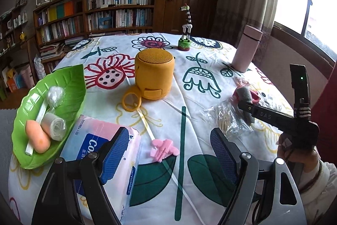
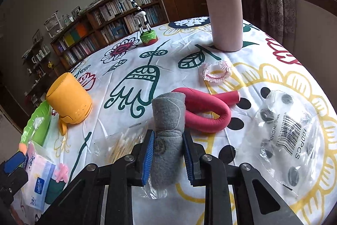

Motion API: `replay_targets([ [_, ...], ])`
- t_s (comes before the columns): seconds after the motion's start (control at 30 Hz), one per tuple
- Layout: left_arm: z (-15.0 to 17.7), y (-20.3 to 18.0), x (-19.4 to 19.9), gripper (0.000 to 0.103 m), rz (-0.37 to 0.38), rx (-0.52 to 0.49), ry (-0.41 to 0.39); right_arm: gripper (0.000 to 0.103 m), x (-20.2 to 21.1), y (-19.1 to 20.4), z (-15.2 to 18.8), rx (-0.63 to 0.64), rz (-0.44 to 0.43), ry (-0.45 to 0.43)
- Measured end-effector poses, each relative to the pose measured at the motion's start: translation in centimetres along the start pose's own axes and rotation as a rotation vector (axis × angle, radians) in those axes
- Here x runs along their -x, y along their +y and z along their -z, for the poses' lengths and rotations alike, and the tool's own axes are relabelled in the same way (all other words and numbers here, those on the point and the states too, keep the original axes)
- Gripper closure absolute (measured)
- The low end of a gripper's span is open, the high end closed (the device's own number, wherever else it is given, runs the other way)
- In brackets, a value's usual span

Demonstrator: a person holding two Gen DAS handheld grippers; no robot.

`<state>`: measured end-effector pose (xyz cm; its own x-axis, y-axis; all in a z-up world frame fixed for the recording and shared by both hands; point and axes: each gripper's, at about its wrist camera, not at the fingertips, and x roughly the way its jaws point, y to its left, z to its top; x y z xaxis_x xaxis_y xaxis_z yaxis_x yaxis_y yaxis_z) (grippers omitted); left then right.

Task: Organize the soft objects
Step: 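Grasp the pink foam hair roller with the left tool while the right tool holds the grey roll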

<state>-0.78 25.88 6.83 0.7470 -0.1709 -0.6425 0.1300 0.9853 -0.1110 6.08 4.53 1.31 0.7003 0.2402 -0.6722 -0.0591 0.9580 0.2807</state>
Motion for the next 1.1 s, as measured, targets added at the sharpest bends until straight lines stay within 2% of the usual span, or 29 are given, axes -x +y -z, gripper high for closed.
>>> replay_targets([
  [0.3, -0.8, -1.5, -1.1, 0.022, 0.026, -0.028, 0.021, 0.075, 3.1, -1.1, 0.2, -0.005, -0.033, -0.052],
  [0.73, -2.1, -6.7, -4.4, 0.022, 0.107, -0.118, 0.078, 0.075, 6.0, -6.5, 0.2, -0.076, 0.053, -0.105],
  [1.1, -3.6, -11.0, -8.7, 0.022, 0.158, -0.199, 0.146, 0.075, 6.3, -9.1, 0.1, -0.082, 0.076, -0.113],
])
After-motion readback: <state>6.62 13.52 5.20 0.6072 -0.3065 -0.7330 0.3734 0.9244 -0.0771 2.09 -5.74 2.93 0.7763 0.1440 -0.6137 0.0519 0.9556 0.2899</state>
